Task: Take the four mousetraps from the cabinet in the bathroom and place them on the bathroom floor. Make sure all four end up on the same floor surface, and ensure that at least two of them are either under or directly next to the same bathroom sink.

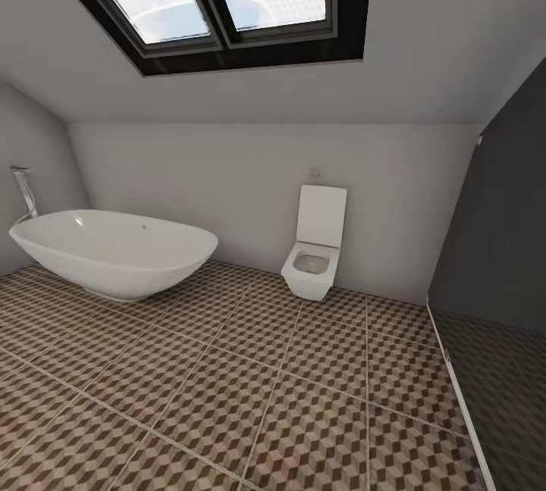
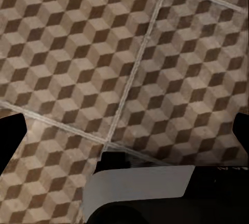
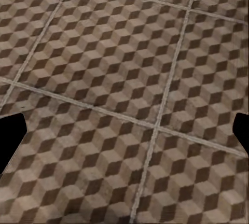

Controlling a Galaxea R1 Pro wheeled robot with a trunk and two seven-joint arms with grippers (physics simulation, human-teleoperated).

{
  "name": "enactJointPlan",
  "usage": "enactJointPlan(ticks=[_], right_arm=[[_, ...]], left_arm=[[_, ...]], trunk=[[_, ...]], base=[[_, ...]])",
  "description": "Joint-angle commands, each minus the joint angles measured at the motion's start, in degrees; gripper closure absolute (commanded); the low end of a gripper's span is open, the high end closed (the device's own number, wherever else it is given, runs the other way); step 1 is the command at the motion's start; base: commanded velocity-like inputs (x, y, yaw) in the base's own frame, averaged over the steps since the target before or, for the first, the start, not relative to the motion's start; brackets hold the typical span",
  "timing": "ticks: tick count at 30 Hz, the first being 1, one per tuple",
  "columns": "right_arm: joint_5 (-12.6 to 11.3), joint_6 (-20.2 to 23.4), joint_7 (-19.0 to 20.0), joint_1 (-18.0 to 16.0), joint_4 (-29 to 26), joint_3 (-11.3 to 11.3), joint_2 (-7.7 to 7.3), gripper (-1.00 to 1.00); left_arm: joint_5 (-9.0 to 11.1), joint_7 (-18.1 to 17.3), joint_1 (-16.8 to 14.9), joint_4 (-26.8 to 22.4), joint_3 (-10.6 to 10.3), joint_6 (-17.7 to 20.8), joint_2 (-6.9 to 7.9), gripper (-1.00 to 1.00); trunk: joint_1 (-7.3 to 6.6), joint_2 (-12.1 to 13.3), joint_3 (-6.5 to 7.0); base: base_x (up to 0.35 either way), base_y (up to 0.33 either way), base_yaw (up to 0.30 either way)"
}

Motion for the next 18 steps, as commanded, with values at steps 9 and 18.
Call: enactJointPlan(ticks=[9,18], right_arm=[[0.6,9.4,-5.9,0.0,-16.6,0.0,0.05,-1.00],[2.1,19.8,-6.7,-0.4,-37.4,0.1,0.09,-1.00]], left_arm=[[0.0,0.0,0.0,-13.9,0.1,0.1,-0.53,-1.00],[0.0,0.3,-0.7,-26.1,0.1,1.9,-1.25,-1.00]], trunk=[[0.00,0.0,-0.05],[0.00,0.0,-0.05]], base=[[0.000,0.000,0.000],[0.000,0.000,0.000]])
